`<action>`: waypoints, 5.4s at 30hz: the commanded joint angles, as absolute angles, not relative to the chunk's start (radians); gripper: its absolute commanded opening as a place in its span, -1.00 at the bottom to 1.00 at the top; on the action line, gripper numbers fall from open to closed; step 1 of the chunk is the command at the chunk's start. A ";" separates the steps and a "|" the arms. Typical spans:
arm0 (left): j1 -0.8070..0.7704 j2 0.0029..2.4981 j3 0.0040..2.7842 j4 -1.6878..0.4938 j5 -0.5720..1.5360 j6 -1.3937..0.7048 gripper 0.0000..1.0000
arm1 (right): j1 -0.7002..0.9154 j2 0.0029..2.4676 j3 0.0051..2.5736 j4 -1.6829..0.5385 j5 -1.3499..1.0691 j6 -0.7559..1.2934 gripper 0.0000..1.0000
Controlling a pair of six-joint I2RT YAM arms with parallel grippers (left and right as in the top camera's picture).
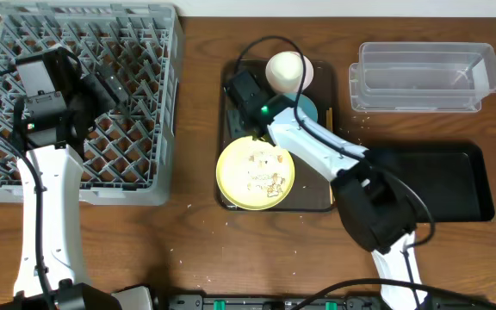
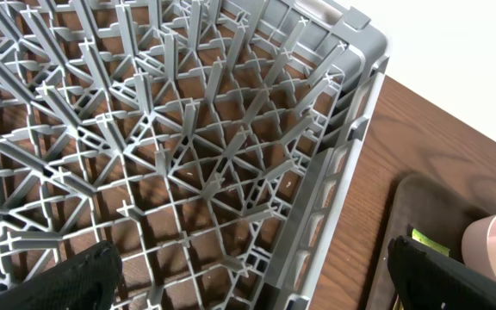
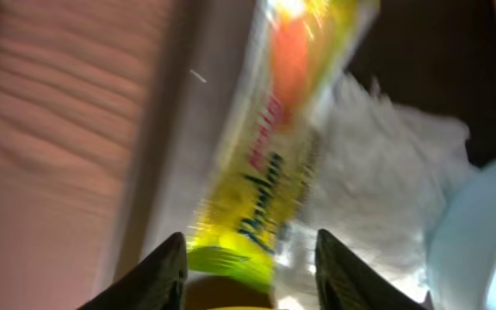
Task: Sort waste into correct bins and load items into the dishwasher
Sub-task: 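Reach the right gripper over the tray to the white tissue, then grasp the crumpled white tissue with the right gripper and lift, then carry the tissue to the clear plastic bin and open the right gripper, then return the right gripper to the tray and grasp the yellow snack wrapper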
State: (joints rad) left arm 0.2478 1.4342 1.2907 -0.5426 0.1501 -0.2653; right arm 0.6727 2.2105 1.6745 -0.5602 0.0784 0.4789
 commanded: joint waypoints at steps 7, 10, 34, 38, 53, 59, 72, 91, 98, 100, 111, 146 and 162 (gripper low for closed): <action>0.252 1.420 1.294 -0.542 0.145 -0.267 1.00 | 0.645 2.196 1.687 -0.612 0.225 0.511 0.01; 0.252 1.420 1.294 -0.542 0.145 -0.267 1.00 | 0.629 2.173 1.687 -0.628 0.229 0.508 0.02; 0.252 1.420 1.294 -0.542 0.145 -0.267 1.00 | 0.599 2.179 1.684 -0.603 0.261 0.455 0.24; 0.252 1.420 1.294 -0.542 0.145 -0.267 1.00 | 0.599 2.207 1.683 -0.597 0.260 0.455 0.16; 0.252 1.420 1.294 -0.542 0.145 -0.267 1.00 | 0.603 2.260 1.679 -0.572 0.257 0.456 0.05; 0.252 1.420 1.294 -0.542 0.145 -0.267 1.00 | 0.603 2.283 1.679 -0.572 0.257 0.455 -0.13; 0.252 1.420 1.294 -0.542 0.145 -0.267 1.00 | 0.603 2.203 1.707 -0.571 0.141 0.455 -0.98; 0.252 1.420 1.294 -0.542 0.145 -0.267 1.00 | 0.491 1.858 1.710 -0.572 0.158 0.455 -0.98; 0.252 1.420 1.294 -0.542 0.145 -0.267 1.00 | 0.356 1.851 1.710 -0.575 0.287 0.456 -0.98; 0.252 1.420 1.294 -0.542 0.145 -0.267 1.00 | 0.308 1.851 1.710 -0.577 0.292 0.455 -0.98; 0.252 1.420 1.294 -0.542 0.145 -0.267 1.00 | 0.061 1.864 1.700 -0.574 0.292 0.625 -0.97; 0.252 1.420 1.294 -0.542 0.145 -0.267 1.00 | 0.380 1.951 1.700 -0.480 -0.294 0.384 0.90; 0.252 1.420 1.294 -0.542 0.145 -0.267 1.00 | 0.710 2.239 1.700 -0.435 0.116 0.389 0.68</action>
State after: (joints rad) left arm 0.2478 1.4342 1.2911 -0.5423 0.1505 -0.2653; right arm 0.6899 2.2093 1.6997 -0.4404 0.0086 0.4004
